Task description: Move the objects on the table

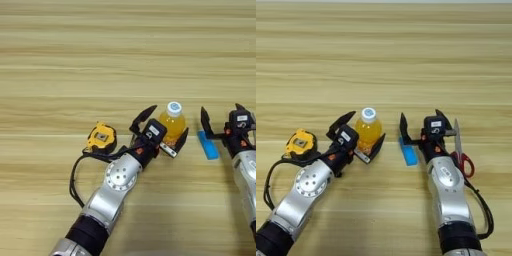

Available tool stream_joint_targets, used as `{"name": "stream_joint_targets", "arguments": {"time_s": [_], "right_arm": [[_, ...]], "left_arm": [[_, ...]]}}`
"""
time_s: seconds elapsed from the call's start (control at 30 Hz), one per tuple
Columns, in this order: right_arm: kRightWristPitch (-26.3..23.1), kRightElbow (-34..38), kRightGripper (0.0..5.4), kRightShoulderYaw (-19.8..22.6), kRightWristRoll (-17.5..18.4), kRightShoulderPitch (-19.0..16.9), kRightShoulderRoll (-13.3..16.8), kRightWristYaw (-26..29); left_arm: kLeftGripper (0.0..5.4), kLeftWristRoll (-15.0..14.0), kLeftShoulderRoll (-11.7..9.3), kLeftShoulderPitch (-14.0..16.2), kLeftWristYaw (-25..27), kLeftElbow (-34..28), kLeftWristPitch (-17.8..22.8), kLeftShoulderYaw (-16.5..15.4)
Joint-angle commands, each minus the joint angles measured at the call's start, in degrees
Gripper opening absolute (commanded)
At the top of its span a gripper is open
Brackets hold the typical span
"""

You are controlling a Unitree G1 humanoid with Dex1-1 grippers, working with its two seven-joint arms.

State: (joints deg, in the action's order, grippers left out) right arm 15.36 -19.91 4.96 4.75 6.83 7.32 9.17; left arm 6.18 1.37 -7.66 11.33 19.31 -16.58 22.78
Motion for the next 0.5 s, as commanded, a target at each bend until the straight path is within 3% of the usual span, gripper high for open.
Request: {"name": "stream_joint_targets", "arguments": {"time_s": [0.03,0.23,0.5], "right_arm": [[-1.05,1.04,5.38,-0.07,-0.07,-0.09,-0.07,-0.13],[-1.02,0.84,5.38,-0.10,-0.13,0.09,-0.14,-0.22],[-0.98,0.58,5.40,-0.08,-0.16,0.26,-0.14,-0.25]], "left_arm": [[5.40,-0.20,2.51,-0.42,0.25,0.30,-0.11,0.40],[5.40,-0.51,2.82,-0.28,1.06,0.57,-0.46,1.20],[4.56,-1.30,2.95,-0.15,2.43,0.52,-0.90,1.19]]}}
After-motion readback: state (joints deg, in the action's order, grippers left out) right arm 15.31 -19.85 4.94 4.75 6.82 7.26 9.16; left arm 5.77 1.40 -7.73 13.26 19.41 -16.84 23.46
